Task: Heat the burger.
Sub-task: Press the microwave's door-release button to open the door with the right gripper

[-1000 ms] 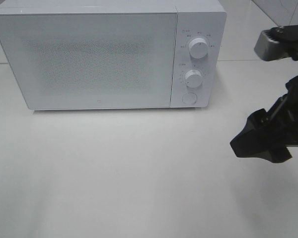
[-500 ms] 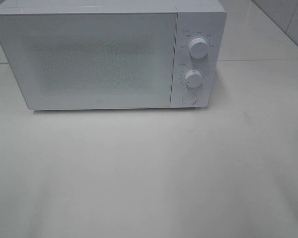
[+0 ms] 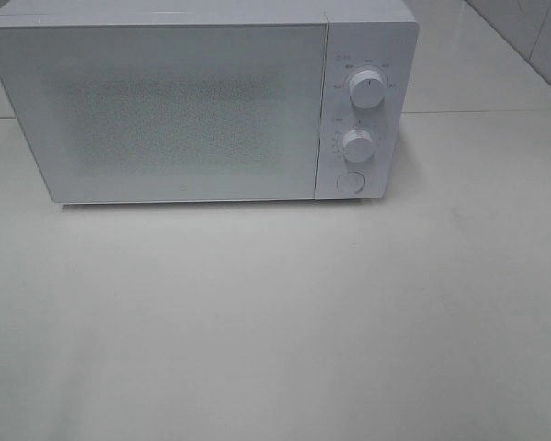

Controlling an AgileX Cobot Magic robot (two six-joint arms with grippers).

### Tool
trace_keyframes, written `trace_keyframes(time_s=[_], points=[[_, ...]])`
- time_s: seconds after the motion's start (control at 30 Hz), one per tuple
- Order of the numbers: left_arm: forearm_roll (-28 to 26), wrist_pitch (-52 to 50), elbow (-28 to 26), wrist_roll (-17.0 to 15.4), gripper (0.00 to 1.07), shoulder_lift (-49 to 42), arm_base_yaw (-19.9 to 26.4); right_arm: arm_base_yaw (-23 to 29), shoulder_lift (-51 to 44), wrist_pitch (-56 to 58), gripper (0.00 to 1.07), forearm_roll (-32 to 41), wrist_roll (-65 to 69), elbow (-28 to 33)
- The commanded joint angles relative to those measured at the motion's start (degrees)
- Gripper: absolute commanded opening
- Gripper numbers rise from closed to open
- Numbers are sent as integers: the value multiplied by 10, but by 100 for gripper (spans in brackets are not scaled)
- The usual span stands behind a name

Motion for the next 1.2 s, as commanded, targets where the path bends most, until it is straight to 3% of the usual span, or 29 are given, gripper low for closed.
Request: trace_keyframes(time_s=[0.03, 0.4, 1.2], points=[[-2, -4, 1, 1, 100, -10, 2, -5, -42, 28, 76, -3, 3, 3], [-2, -4, 1, 1, 100, -10, 2, -5, -149, 50, 76, -15, 3, 17], [-4, -4, 1, 1, 100, -9, 2, -5, -118, 45, 76, -19, 18, 2]])
